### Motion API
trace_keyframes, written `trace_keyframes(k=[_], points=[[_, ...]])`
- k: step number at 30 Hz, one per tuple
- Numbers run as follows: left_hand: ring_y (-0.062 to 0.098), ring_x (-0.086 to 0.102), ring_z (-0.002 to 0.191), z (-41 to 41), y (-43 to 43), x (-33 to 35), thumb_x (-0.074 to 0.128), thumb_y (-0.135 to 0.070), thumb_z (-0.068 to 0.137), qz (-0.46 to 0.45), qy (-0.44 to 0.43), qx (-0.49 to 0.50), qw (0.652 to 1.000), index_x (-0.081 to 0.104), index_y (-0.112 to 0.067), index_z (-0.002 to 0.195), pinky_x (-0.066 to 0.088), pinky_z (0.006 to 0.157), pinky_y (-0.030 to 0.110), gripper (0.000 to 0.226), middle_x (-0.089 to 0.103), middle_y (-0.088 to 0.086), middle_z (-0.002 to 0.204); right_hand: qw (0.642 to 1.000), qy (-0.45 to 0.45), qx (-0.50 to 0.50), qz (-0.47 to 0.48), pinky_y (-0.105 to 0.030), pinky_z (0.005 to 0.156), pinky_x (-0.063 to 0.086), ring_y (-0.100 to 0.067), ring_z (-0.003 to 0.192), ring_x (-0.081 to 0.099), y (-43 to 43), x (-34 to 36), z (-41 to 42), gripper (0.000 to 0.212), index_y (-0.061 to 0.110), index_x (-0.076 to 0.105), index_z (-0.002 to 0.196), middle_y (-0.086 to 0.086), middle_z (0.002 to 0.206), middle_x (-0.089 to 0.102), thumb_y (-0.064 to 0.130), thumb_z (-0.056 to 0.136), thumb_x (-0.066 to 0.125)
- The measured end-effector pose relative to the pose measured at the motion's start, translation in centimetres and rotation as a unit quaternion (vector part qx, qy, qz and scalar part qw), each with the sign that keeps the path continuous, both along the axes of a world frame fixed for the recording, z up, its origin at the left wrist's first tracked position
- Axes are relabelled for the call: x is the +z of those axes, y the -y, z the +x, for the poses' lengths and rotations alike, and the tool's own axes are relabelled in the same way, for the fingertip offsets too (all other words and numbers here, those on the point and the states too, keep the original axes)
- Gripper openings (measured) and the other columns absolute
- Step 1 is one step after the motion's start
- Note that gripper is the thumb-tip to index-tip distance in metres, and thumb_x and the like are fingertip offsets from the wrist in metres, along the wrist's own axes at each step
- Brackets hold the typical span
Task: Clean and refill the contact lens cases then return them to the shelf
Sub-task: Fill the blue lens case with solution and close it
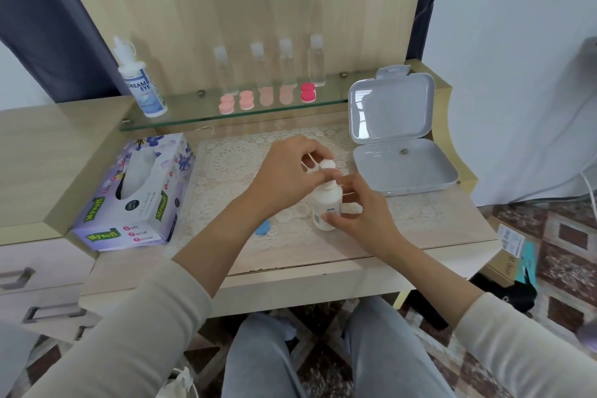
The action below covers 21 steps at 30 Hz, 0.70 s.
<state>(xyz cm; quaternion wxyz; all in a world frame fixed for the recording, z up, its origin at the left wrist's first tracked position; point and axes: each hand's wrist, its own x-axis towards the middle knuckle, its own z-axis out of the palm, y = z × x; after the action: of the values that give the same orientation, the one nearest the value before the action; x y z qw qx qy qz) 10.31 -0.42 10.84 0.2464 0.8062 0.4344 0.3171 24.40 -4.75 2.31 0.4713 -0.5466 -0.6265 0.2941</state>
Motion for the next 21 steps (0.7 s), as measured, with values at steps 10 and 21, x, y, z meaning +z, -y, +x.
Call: trace_keyframes(k=[10,21], points=[[-0.002,0.056,0.095,-0.3,-0.3,0.8,0.07,-0.025,0.078,-0.071,-0.035,-0.057,0.995,0.067,-0.027,0.101,0.045,0.085,0.015,0.024,0.062,-0.018,0.1,1.0,-0.012,0.001,-0.006,-0.028,0.077,0.053,-0.005,0.091,0.058,0.0,0.1,0.0,0.042,0.03,0.046,0.095,0.017,0.095,0.059,0.014,0.072,0.076],[0.005,0.052,0.105,-0.1,-0.3,0.2,0.067,-0.018,0.081,-0.069,-0.074,-0.089,0.991,0.064,-0.029,0.109,0.042,0.092,0.022,0.029,0.058,-0.008,0.114,1.0,-0.006,0.004,-0.001,-0.005,0.069,0.043,0.0,0.088,0.057,0.0,0.1,0.0,0.041,0.024,0.046,0.099,0.015,0.095,0.059,0.013,0.072,0.076]])
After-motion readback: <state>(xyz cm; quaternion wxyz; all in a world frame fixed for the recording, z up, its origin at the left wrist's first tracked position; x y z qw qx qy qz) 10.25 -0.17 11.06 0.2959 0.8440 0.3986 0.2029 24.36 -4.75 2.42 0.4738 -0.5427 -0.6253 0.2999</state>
